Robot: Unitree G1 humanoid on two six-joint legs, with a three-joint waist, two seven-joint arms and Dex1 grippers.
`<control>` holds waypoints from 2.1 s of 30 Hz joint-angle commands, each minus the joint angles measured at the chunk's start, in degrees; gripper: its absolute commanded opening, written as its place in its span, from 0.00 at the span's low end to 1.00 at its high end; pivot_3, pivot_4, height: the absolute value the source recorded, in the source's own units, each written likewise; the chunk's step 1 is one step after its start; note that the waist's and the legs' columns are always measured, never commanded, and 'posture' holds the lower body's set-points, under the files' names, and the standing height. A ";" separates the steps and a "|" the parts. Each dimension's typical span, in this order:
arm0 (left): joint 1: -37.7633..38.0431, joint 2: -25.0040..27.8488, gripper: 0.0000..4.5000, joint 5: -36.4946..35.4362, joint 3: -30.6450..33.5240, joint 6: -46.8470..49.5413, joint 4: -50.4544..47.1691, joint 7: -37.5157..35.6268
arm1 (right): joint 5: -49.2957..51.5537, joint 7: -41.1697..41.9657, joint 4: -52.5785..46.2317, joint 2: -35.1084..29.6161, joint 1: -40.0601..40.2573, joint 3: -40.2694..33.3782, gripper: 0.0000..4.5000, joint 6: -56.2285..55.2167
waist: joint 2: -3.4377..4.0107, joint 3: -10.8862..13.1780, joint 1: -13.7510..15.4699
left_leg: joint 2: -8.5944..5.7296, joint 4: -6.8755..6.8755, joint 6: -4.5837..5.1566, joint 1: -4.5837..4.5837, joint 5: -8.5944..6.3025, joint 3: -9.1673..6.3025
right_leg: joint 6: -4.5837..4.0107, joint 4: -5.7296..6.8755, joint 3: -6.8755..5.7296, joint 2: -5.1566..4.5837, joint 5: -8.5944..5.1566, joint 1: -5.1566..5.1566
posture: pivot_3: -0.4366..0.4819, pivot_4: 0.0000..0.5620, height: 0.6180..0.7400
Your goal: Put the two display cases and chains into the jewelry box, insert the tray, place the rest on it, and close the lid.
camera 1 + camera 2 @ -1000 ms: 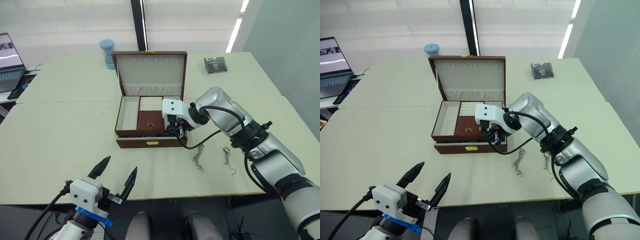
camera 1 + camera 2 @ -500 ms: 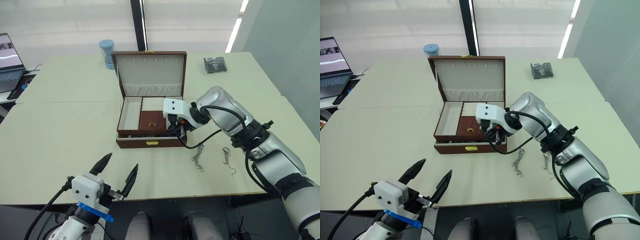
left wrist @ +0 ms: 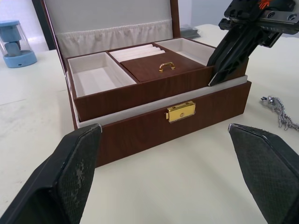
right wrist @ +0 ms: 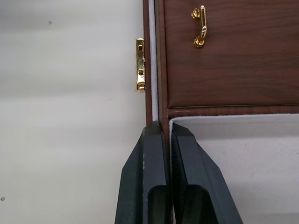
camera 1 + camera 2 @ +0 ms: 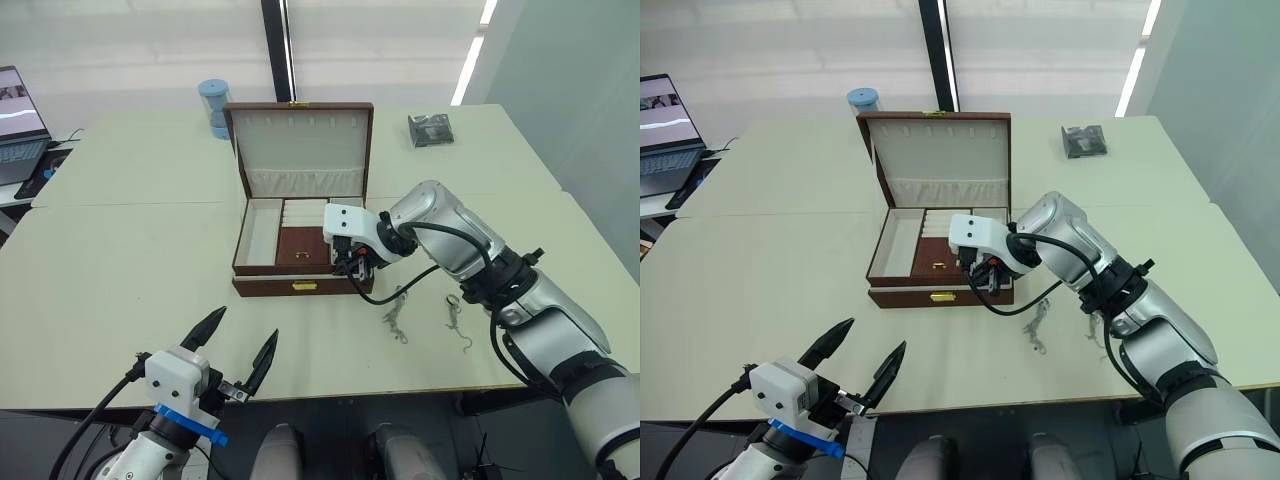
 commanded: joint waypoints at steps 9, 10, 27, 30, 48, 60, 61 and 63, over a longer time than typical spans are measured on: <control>-0.19 0.18 1.00 -1.05 0.32 0.60 -0.99 0.21 | 9.96 -0.07 -3.49 2.26 -0.49 -11.16 0.53 1.28 | 0.00 0.00 -0.28 | 0.00 0.00 0.00 0.00 0.00 0.02 | -0.02 0.01 0.02 0.03 0.01 -0.03 | 0.48 0.27 1.00; -0.44 0.26 1.00 -1.08 0.33 0.70 -0.92 0.18 | 10.46 -1.01 -3.33 2.74 0.13 -12.06 0.59 0.42 | 0.00 0.00 -0.38 | 0.00 -0.01 0.00 0.00 0.00 0.03 | -0.04 0.01 0.02 0.06 0.02 -0.04 | 0.48 0.27 1.00; -5.60 4.05 1.00 -4.24 2.90 3.76 0.86 -2.15 | 10.98 -16.28 9.83 12.50 7.60 -20.03 0.48 -21.55 | -0.05 -0.03 -0.32 | 0.03 -0.03 0.00 0.00 0.00 0.02 | -0.07 0.03 0.03 0.23 0.04 -0.06 | 0.48 0.27 1.00; -6.03 4.40 1.00 -4.60 3.02 4.45 0.72 -2.46 | 10.24 -17.16 13.18 14.31 9.01 -20.22 0.29 -26.18 | -0.05 -0.03 -0.28 | 0.02 -0.02 0.00 -0.02 0.00 0.05 | -0.07 0.03 0.05 0.23 0.04 -0.06 | 0.48 0.27 1.00; -9.75 8.13 1.00 -9.95 4.48 16.80 0.10 -2.07 | 11.98 -16.90 18.25 16.49 12.66 -23.44 0.01 -31.16 | -0.10 -0.07 -0.07 | 0.04 -0.03 -0.01 0.05 0.00 0.03 | -0.08 0.07 0.04 0.23 0.05 -0.02 | 0.48 0.27 1.00; -18.74 14.41 1.00 -18.18 16.27 24.22 7.90 -4.83 | 23.69 -16.16 -1.48 0.68 21.94 -36.65 0.57 -16.77 | -0.16 -0.08 0.34 | 0.04 -0.03 -0.01 -0.02 0.00 -0.05 | -0.08 -0.01 -0.08 0.05 0.04 0.03 | 0.48 0.27 1.00; -19.48 15.65 1.00 -18.94 17.50 24.92 9.45 -5.74 | 23.06 -15.91 -2.63 -1.55 23.83 -36.91 0.65 -17.46 | -0.16 -0.08 0.32 | 0.02 -0.03 -0.01 -0.02 0.00 -0.02 | -0.08 -0.02 -0.03 0.04 0.04 0.03 | 0.48 0.27 1.00; -21.06 18.93 1.00 -20.21 19.61 26.57 13.17 -8.48 | 21.20 -15.91 -4.17 -6.12 28.22 -37.35 0.78 -19.70 | -0.17 -0.07 0.24 | -0.01 -0.02 -0.01 -0.01 0.00 -0.01 | -0.08 -0.02 -0.03 0.03 0.04 0.03 | 0.48 0.27 1.00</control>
